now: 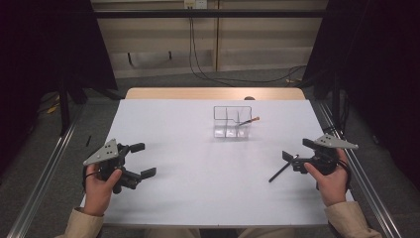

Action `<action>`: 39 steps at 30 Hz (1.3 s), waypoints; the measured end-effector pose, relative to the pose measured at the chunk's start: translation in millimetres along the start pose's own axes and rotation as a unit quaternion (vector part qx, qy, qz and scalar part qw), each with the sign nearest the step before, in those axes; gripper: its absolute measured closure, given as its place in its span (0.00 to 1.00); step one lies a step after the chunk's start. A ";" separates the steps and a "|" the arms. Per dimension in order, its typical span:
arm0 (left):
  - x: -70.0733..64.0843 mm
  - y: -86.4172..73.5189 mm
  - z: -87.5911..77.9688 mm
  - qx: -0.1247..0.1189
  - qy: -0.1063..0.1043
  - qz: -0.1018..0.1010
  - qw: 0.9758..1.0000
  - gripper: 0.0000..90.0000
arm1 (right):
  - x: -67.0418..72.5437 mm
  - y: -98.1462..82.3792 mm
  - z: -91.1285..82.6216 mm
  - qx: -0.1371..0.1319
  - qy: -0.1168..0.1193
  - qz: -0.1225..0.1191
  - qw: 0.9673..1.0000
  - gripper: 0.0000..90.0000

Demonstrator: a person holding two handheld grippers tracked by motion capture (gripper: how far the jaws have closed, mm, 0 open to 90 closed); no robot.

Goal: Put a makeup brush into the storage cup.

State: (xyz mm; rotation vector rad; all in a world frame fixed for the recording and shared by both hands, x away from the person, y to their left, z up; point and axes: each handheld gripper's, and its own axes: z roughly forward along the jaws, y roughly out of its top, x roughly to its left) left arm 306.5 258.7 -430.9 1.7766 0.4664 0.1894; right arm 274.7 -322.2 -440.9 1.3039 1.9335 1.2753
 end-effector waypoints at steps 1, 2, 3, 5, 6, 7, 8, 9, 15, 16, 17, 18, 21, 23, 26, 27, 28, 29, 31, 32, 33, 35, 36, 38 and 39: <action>-0.6 0.3 0.6 -0.001 0.001 -0.001 1.000 0.00 | -0.5 0.1 1.3 0.006 -0.001 -0.001 1.000 0.03; -0.9 0.8 0.9 0.000 -0.001 0.001 1.000 0.00 | -1.0 0.0 3.6 0.012 -0.002 0.001 1.000 0.03; -1.3 1.2 1.3 0.000 -0.001 0.002 1.000 0.00 | -1.0 -0.1 5.2 0.014 -0.003 0.005 1.000 0.03; -1.9 1.6 1.8 0.000 -0.002 0.001 1.000 0.00 | -1.5 -0.6 8.1 0.021 -0.003 0.004 1.000 0.03; -2.4 1.5 2.1 0.000 -0.003 -0.001 1.000 0.00 | -1.8 -0.8 9.4 0.023 -0.006 0.004 1.000 0.03; -2.3 1.4 2.0 0.002 -0.002 0.002 1.000 0.00 | -2.0 -0.9 10.5 0.026 -0.004 0.005 1.000 0.03; -2.3 1.2 2.1 0.003 -0.002 0.002 1.000 0.00 | -2.3 -0.9 11.4 0.028 -0.005 0.005 1.000 0.03; -2.2 1.1 2.3 0.003 -0.003 0.002 1.000 0.00 | -2.5 -0.9 12.1 0.030 -0.007 0.006 0.999 0.03; -2.7 2.0 5.1 0.005 -0.007 0.000 1.000 0.00 | -3.5 1.2 14.2 0.051 -0.013 0.012 0.999 0.03; -2.8 1.9 5.6 0.004 -0.007 -0.001 1.000 0.00 | -3.6 1.7 14.4 0.056 -0.013 0.013 0.998 0.03; -2.7 1.8 6.2 0.005 -0.008 -0.002 1.000 0.00 | -3.7 2.1 14.5 0.060 -0.015 0.013 0.998 0.03; -2.5 1.9 6.4 0.005 -0.009 -0.001 1.000 0.00 | -3.6 2.8 14.6 0.067 -0.016 0.016 0.998 0.03; -2.3 2.4 7.1 0.005 -0.010 0.000 1.000 0.00 | -3.5 4.4 15.5 0.080 -0.020 0.020 0.996 0.04; -2.4 2.4 7.5 0.005 -0.011 -0.001 1.000 0.00 | -3.2 5.5 16.4 0.093 -0.025 0.021 0.995 0.04; -2.2 2.4 7.6 0.006 -0.010 -0.001 1.000 0.00 | -2.9 6.8 18.5 0.119 -0.026 0.026 0.992 0.06; -2.2 2.5 7.5 0.006 -0.010 -0.001 1.000 0.00 | -2.9 7.1 19.6 0.126 -0.026 0.029 0.991 0.06; -2.4 2.8 7.3 0.006 -0.010 -0.001 1.000 0.00 | -2.8 7.2 20.3 0.132 -0.026 0.032 0.990 0.07; -2.5 2.9 7.2 0.006 -0.010 -0.001 1.000 0.00 | -2.8 7.4 21.7 0.140 -0.031 0.037 0.989 0.07; -2.4 3.2 6.8 0.005 -0.009 0.000 1.000 0.00 | -2.7 7.7 23.5 0.152 -0.032 0.041 0.987 0.08; -2.4 3.1 6.7 0.005 -0.010 -0.001 1.000 0.00 | -2.2 7.8 24.1 0.159 -0.036 0.043 0.986 0.09; -2.5 3.0 6.7 0.005 -0.010 -0.001 1.000 0.00 | -2.0 8.0 24.8 0.165 -0.036 0.044 0.985 0.10; -2.7 2.9 6.8 0.006 -0.010 -0.001 1.000 0.00 | -1.3 8.3 26.0 0.182 -0.036 0.053 0.981 0.11; -2.7 2.9 6.7 0.006 -0.010 -0.002 1.000 0.00 | -1.4 8.2 26.7 0.188 -0.036 0.054 0.980 0.11; -2.6 2.8 6.7 0.006 -0.010 -0.002 1.000 0.00 | -0.8 7.9 27.9 0.204 -0.041 0.062 0.976 0.13; -2.5 2.8 6.6 0.006 -0.010 -0.002 1.000 0.00 | -0.6 7.8 28.7 0.211 -0.043 0.065 0.974 0.13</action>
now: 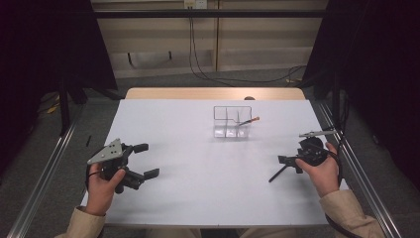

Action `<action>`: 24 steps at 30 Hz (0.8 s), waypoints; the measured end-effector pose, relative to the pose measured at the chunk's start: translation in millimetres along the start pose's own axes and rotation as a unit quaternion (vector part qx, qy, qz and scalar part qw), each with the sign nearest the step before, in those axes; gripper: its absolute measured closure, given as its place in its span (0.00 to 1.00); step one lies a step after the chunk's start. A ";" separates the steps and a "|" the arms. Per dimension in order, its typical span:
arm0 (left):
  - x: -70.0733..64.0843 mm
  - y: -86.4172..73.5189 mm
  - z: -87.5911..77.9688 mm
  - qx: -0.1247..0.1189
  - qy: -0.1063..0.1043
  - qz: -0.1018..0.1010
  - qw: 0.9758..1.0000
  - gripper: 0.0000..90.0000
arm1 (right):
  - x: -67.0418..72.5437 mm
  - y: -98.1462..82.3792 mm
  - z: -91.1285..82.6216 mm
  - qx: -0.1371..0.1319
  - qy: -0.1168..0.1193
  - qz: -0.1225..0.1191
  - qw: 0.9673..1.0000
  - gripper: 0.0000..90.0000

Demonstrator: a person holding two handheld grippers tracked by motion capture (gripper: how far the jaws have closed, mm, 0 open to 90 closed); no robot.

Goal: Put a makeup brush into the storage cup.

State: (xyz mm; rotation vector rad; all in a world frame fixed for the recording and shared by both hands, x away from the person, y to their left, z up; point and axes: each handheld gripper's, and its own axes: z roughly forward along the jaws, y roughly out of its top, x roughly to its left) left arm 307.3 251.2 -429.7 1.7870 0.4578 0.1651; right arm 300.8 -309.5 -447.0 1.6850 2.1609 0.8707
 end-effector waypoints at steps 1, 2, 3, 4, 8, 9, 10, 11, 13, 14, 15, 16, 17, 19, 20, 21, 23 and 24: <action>0.0 0.0 0.0 0.000 0.000 0.000 1.000 0.00 | 0.4 0.2 0.5 0.009 -0.003 0.005 1.000 0.13; 0.1 0.0 0.1 0.000 0.000 0.000 1.000 0.00 | 0.6 0.3 1.1 0.018 -0.004 0.009 1.000 0.13; 0.1 0.0 0.1 0.000 0.000 0.000 1.000 0.00 | 0.5 0.3 1.7 0.025 -0.006 0.013 1.000 0.14; 0.3 0.0 0.1 0.001 0.001 0.001 1.000 0.00 | 0.3 0.3 2.0 0.030 -0.006 0.016 0.999 0.15; 0.3 -0.1 0.4 0.001 0.000 -0.001 1.000 0.00 | -0.1 -0.2 3.2 0.050 -0.014 0.024 0.998 0.17; 0.4 -0.1 0.4 0.001 -0.001 -0.001 1.000 0.00 | -0.1 -0.5 3.5 0.054 -0.016 0.023 0.998 0.17; 0.4 -0.2 0.4 0.002 -0.001 -0.001 1.000 0.00 | 0.3 -0.8 3.6 0.058 -0.017 0.026 0.998 0.17; 0.5 -0.3 0.6 0.002 0.000 -0.001 1.000 0.00 | 0.4 -1.0 3.7 0.062 -0.019 0.028 0.998 0.17; 0.7 -0.6 0.8 0.002 0.000 -0.002 1.000 0.00 | 0.2 -1.5 4.1 0.069 -0.022 0.029 0.997 0.17; 0.6 -0.5 0.8 0.003 -0.001 -0.001 1.000 0.00 | -0.1 -1.7 4.6 0.072 -0.025 0.030 0.997 0.17; 0.5 -0.4 0.9 0.003 -0.001 -0.001 1.000 0.00 | -0.5 -1.8 4.9 0.075 -0.024 0.030 0.996 0.17; 0.6 -0.1 1.1 0.003 0.000 -0.001 1.000 0.00 | -1.3 -2.2 5.2 0.077 -0.025 0.029 0.996 0.18; 0.7 0.1 1.4 0.004 -0.001 0.000 1.000 0.00 | -1.7 -2.3 5.4 0.076 -0.025 0.033 0.996 0.19; 0.2 -0.4 1.6 0.004 -0.002 -0.001 1.000 0.00 | -2.7 -2.8 5.2 0.078 -0.024 0.037 0.996 0.20; -0.1 -0.9 1.5 0.005 -0.001 0.000 1.000 0.00 | -3.0 -2.8 5.5 0.080 -0.024 0.037 0.996 0.21; -0.1 -1.2 1.3 0.005 -0.001 -0.001 1.000 0.00 | -3.3 -3.2 5.7 0.080 -0.024 0.038 0.996 0.22; 0.1 -1.6 0.3 0.004 0.001 -0.002 1.000 0.00 | -3.4 -3.3 6.3 0.083 -0.025 0.036 0.996 0.24; 0.1 -1.4 -0.2 0.002 0.001 -0.003 1.000 0.00 | -3.5 -3.3 6.6 0.086 -0.025 0.037 0.995 0.25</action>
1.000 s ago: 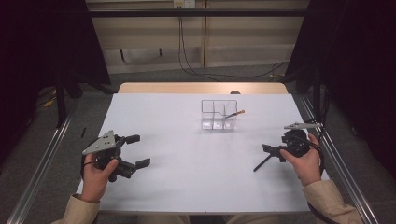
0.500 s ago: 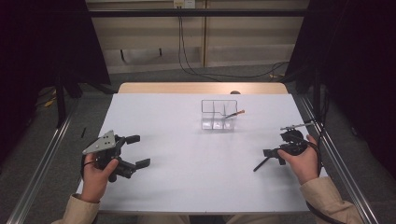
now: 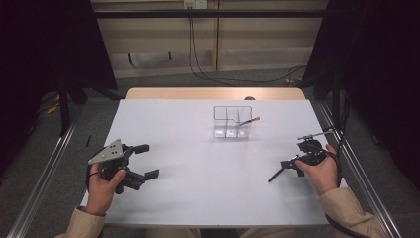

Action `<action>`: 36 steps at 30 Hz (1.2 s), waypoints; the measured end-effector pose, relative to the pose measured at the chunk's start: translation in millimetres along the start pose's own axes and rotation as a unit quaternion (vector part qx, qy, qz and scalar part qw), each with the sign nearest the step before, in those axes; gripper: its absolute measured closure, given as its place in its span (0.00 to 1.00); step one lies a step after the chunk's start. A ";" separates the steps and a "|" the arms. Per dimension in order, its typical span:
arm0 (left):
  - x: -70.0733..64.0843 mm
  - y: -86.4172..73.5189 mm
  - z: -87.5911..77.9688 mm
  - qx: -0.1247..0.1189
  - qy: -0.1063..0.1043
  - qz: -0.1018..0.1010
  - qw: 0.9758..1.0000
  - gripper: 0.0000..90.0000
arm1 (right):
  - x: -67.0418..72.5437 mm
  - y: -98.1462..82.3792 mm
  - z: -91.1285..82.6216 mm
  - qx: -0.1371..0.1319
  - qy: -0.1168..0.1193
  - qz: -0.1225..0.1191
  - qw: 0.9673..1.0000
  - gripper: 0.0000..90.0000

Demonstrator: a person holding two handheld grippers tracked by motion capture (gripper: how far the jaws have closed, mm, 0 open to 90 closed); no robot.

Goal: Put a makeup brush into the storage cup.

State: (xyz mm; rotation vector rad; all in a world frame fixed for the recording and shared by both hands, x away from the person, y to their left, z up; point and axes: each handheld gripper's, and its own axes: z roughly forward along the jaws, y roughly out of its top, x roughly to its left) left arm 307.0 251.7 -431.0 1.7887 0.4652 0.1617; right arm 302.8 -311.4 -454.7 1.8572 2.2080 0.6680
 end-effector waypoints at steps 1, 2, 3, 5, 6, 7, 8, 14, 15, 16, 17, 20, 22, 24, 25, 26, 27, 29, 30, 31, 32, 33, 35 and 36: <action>0.1 0.2 -0.3 0.000 0.000 0.001 1.000 0.00 | -0.2 0.2 0.1 0.001 -0.001 0.001 1.000 0.25; 0.0 0.4 -0.3 -0.001 -0.001 0.000 1.000 0.00 | 0.0 0.3 0.3 0.001 -0.002 -0.002 1.000 0.27; 0.1 0.5 -0.2 -0.001 -0.001 0.001 1.000 0.00 | 0.4 0.6 0.5 0.005 -0.003 -0.004 1.000 0.28; 0.1 0.2 0.5 0.000 -0.001 0.000 1.000 0.00 | 1.5 0.9 1.4 0.005 -0.003 -0.004 1.000 0.30; 0.5 0.0 0.6 0.002 -0.001 0.001 1.000 0.00 | 1.8 1.1 1.9 0.008 -0.004 -0.005 1.000 0.30; 0.7 -0.3 0.7 0.002 -0.002 0.001 1.000 0.00 | 2.0 1.3 2.4 0.008 -0.004 -0.004 1.000 0.33; 0.9 -0.4 0.8 0.002 -0.002 0.001 1.000 0.00 | 2.3 1.4 2.6 0.008 -0.003 -0.004 1.000 0.37; 1.6 -0.7 0.9 0.001 -0.001 -0.002 1.000 0.00 | 2.1 2.2 5.2 0.014 -0.004 -0.002 1.000 0.42; 1.7 -0.7 1.0 0.002 -0.001 -0.002 1.000 0.00 | 2.1 2.5 5.2 0.013 -0.003 0.000 1.000 0.45; 1.7 -0.7 1.2 0.002 -0.002 -0.002 1.000 0.00 | 2.0 3.0 5.1 0.013 -0.003 -0.001 1.000 0.48; 1.5 -0.7 1.4 0.003 -0.003 -0.002 1.000 0.00 | 1.9 3.6 5.1 0.014 -0.004 -0.004 1.000 0.50; 1.3 -0.7 1.7 0.004 -0.004 -0.001 1.000 0.00 | 2.3 4.7 5.5 0.020 -0.012 -0.010 1.000 0.55; 1.2 -0.8 1.8 0.004 -0.004 -0.001 1.000 0.00 | 2.3 5.3 5.4 0.023 -0.014 -0.009 1.000 0.57; 1.3 -0.9 2.1 0.004 -0.005 -0.002 1.000 0.00 | 2.1 6.3 5.5 0.027 -0.020 -0.016 0.999 0.61; 1.3 -0.9 2.2 0.004 -0.006 -0.002 1.000 0.00 | 1.9 6.9 5.6 0.028 -0.021 -0.018 0.999 0.62; 1.4 -1.0 2.4 0.004 -0.006 -0.003 1.000 0.00 | 1.8 7.4 5.5 0.031 -0.023 -0.019 0.999 0.64; 1.3 -1.0 2.6 0.004 -0.006 -0.004 1.000 0.00 | 1.7 8.1 5.4 0.034 -0.024 -0.019 0.999 0.65; 1.2 -0.9 2.6 0.004 -0.006 -0.004 1.000 0.00 | 1.5 9.4 5.8 0.038 -0.029 -0.024 0.999 0.69; 1.5 -0.8 2.4 0.005 -0.006 -0.002 1.000 0.00 | 2.0 10.0 5.7 0.041 -0.033 -0.028 0.998 0.71; 1.6 -0.8 2.5 0.005 -0.006 -0.002 1.000 0.00 | 2.3 10.4 6.0 0.042 -0.039 -0.032 0.998 0.73; 1.7 -0.9 2.5 0.005 -0.006 -0.002 1.000 0.00 | 2.4 10.9 6.1 0.045 -0.042 -0.036 0.997 0.76; 1.8 -1.1 2.8 0.005 -0.007 -0.002 1.000 0.00 | 2.5 11.2 6.3 0.046 -0.046 -0.039 0.997 0.78; 1.8 -1.6 3.4 0.005 -0.006 -0.003 1.000 0.00 | 2.6 12.8 6.4 0.052 -0.047 -0.043 0.997 0.80; 1.9 -1.6 3.5 0.006 -0.006 -0.002 1.000 0.00 | 2.8 14.0 6.4 0.058 -0.049 -0.046 0.996 0.80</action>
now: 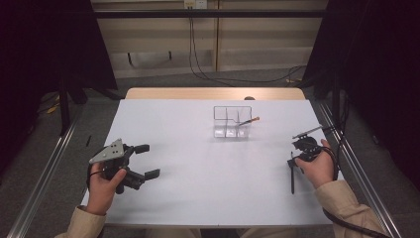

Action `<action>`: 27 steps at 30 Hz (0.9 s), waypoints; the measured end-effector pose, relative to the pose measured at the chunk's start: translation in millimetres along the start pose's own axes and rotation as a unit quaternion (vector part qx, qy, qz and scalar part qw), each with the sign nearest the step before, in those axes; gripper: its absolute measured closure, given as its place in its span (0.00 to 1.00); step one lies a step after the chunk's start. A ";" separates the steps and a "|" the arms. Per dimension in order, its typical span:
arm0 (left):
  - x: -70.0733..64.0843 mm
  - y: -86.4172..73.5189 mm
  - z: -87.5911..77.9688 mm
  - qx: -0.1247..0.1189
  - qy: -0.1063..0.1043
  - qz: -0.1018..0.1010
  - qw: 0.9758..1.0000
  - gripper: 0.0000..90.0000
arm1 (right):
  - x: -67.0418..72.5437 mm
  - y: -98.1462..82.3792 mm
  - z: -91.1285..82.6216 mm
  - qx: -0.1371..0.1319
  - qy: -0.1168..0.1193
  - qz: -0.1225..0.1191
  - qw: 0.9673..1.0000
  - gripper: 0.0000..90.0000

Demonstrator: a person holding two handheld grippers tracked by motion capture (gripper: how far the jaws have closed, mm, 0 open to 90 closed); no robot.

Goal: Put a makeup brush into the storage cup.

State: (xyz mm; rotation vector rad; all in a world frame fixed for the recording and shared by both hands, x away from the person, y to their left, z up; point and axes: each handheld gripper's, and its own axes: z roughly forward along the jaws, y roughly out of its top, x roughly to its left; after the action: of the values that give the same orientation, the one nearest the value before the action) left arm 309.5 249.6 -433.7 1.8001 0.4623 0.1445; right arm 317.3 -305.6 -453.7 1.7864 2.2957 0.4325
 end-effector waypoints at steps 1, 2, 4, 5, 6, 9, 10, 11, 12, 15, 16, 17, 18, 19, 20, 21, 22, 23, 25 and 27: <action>0.0 0.0 0.2 0.001 0.000 0.000 1.000 0.00 | -0.3 1.4 0.1 0.004 -0.001 -0.003 1.000 0.81; -0.1 0.1 0.5 0.001 0.000 0.001 1.000 0.00 | -0.4 2.8 0.3 0.009 -0.001 -0.004 1.000 0.83; -0.1 0.3 0.7 0.001 -0.001 0.001 1.000 0.00 | -0.4 5.5 0.6 0.014 0.003 -0.009 1.000 0.91; 0.0 0.2 0.7 0.002 -0.001 0.001 1.000 0.00 | -0.3 6.7 1.2 0.017 0.006 -0.011 1.000 0.92; 0.0 0.1 0.8 0.001 -0.001 0.001 1.000 0.00 | -0.3 7.8 1.6 0.020 0.006 -0.015 1.000 0.93; 0.7 -0.6 1.2 0.002 -0.001 0.001 1.000 0.00 | -0.4 10.7 1.9 0.030 0.008 -0.017 0.999 0.93; 0.9 -0.9 1.4 0.003 -0.001 0.000 1.000 0.00 | -0.6 11.8 2.2 0.033 0.008 -0.019 0.999 0.93; 0.9 -1.1 1.7 0.002 -0.001 0.000 1.000 0.00 | -1.0 12.8 2.2 0.037 0.010 -0.017 0.999 0.93; 0.9 -1.1 1.9 0.003 -0.001 0.000 1.000 0.00 | -1.5 13.5 2.6 0.039 0.012 -0.017 0.999 0.93; 0.9 -0.6 1.8 0.003 -0.002 0.000 1.000 0.00 | -2.6 15.5 2.8 0.046 0.016 -0.014 0.999 0.93; 0.9 -0.5 1.9 0.003 -0.002 0.000 1.000 0.00 | -3.0 15.9 3.0 0.047 0.017 -0.015 0.999 0.93; 1.0 -0.4 1.9 0.003 -0.002 0.000 1.000 0.00 | -3.2 16.2 3.2 0.048 0.018 -0.012 0.999 0.93; 1.1 -0.5 2.0 0.003 -0.001 0.000 1.000 0.00 | -3.2 16.6 3.6 0.048 0.018 -0.013 0.999 0.92; 1.3 -0.6 2.1 0.003 -0.002 0.000 1.000 0.00 | -2.9 17.1 3.5 0.052 0.018 -0.013 0.998 0.92; 1.3 -0.8 2.4 0.004 -0.002 0.000 1.000 0.00 | -2.9 17.4 3.3 0.054 0.017 -0.013 0.998 0.92; 1.2 -1.0 2.6 0.003 -0.002 -0.001 1.000 0.00 | -2.7 17.8 3.5 0.055 0.016 -0.012 0.998 0.92; 1.2 -1.1 2.7 0.003 -0.002 0.000 1.000 0.00 | -2.7 18.0 3.6 0.056 0.015 -0.015 0.998 0.92; 1.3 -0.9 2.5 0.004 -0.001 0.000 1.000 0.01 | -2.9 18.1 3.7 0.057 0.016 -0.014 0.998 0.92; 1.5 -0.9 2.4 0.004 -0.001 0.000 1.000 0.01 | -2.6 18.8 3.9 0.059 0.015 -0.015 0.998 0.92; 1.7 -0.9 2.4 0.004 0.000 -0.001 1.000 0.01 | -1.6 19.5 4.2 0.061 0.012 -0.019 0.998 0.92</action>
State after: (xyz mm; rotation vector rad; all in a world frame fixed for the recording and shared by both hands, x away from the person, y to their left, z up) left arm 311.6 248.3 -435.5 1.8080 0.4641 0.1411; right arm 336.8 -302.3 -450.9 1.7985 2.4172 0.3157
